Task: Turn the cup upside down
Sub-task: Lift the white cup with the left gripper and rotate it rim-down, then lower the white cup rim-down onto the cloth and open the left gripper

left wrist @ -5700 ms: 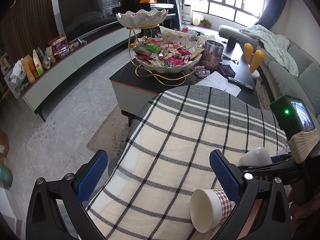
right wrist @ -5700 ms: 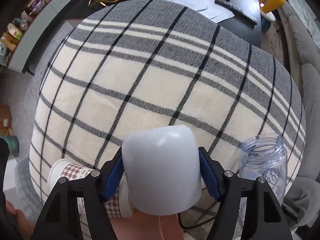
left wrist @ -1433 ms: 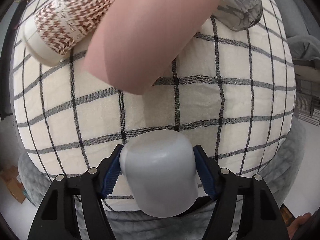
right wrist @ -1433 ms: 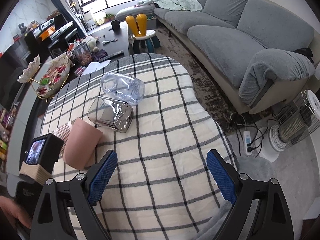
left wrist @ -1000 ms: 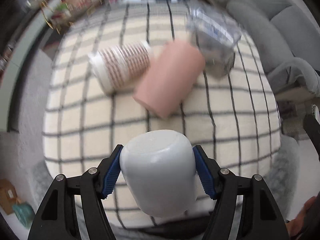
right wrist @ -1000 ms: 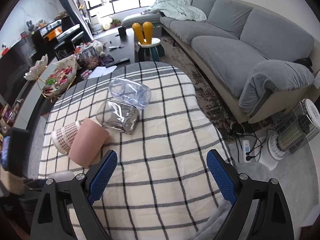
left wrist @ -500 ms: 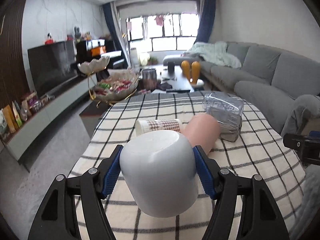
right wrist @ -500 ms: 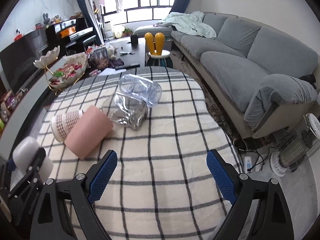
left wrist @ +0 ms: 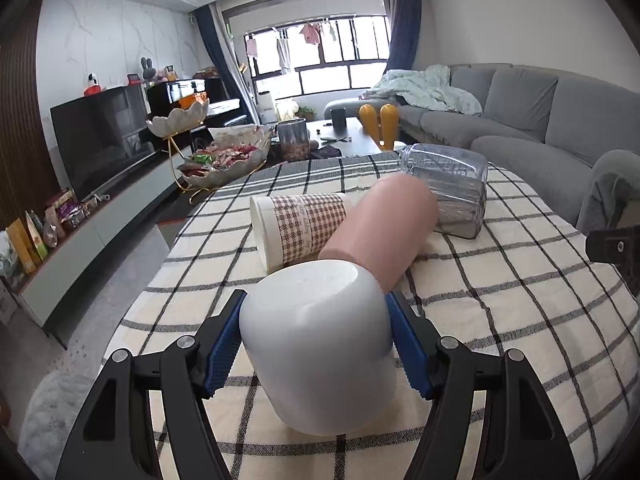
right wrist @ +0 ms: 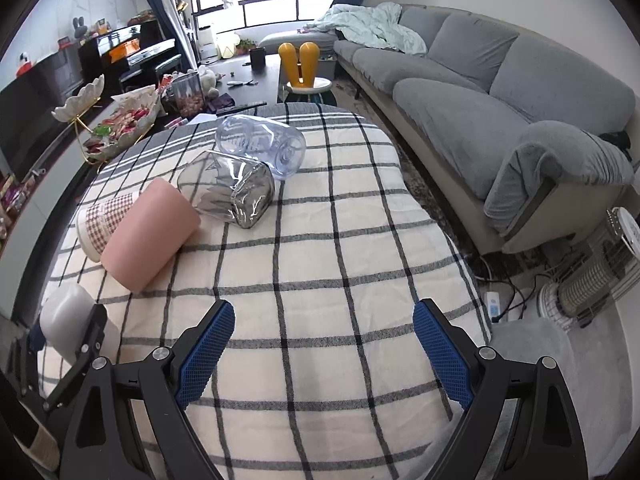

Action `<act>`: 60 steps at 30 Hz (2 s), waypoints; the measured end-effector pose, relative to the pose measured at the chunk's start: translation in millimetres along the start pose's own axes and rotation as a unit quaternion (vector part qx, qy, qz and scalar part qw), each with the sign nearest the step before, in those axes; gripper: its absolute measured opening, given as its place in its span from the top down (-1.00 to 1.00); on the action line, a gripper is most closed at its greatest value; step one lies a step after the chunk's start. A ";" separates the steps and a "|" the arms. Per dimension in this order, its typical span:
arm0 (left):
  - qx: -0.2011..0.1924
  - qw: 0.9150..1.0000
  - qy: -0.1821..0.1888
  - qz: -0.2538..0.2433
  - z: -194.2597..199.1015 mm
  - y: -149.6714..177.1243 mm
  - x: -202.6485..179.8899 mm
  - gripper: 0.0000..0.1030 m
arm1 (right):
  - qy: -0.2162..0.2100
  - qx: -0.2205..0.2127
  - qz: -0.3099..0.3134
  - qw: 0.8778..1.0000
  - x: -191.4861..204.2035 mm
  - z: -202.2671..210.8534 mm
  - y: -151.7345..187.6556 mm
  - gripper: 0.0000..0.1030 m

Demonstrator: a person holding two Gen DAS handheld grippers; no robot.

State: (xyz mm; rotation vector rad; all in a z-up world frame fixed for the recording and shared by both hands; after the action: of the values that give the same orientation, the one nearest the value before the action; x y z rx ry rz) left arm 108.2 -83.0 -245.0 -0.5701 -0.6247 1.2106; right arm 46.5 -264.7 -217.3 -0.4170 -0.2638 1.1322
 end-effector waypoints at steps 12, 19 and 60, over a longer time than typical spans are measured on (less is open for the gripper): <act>0.040 0.999 0.007 -0.014 -6.1 15.5 -15.0 -0.35 | -0.001 0.007 -0.010 1.000 -6.3 -0.6 -0.1 -0.77; 0.053 0.998 0.004 -0.014 -3.8 19.5 -15.4 -0.37 | -0.003 0.003 -0.009 1.000 -5.3 4.2 -0.9 -0.77; 0.131 0.989 -0.029 0.061 153.8 -43.9 82.6 -0.76 | -0.010 -0.045 0.040 0.998 39.3 162.0 7.4 -0.90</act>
State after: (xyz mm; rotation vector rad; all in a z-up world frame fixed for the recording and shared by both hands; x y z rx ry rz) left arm 47.5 -3.8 -95.1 -0.3568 -0.4736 1.4035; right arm -9.8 -195.7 -76.2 -0.4997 -0.3197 1.2063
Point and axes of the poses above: each gripper's, at about its wrist camera, not at the fingertips, and z roughly against the way its jaws point, x to its left, y to its underside, the point moved 6 cm from there along -z, roughly the way its jaws point, and after that the axes turned 11 degrees about x, right-handed, at the moved point
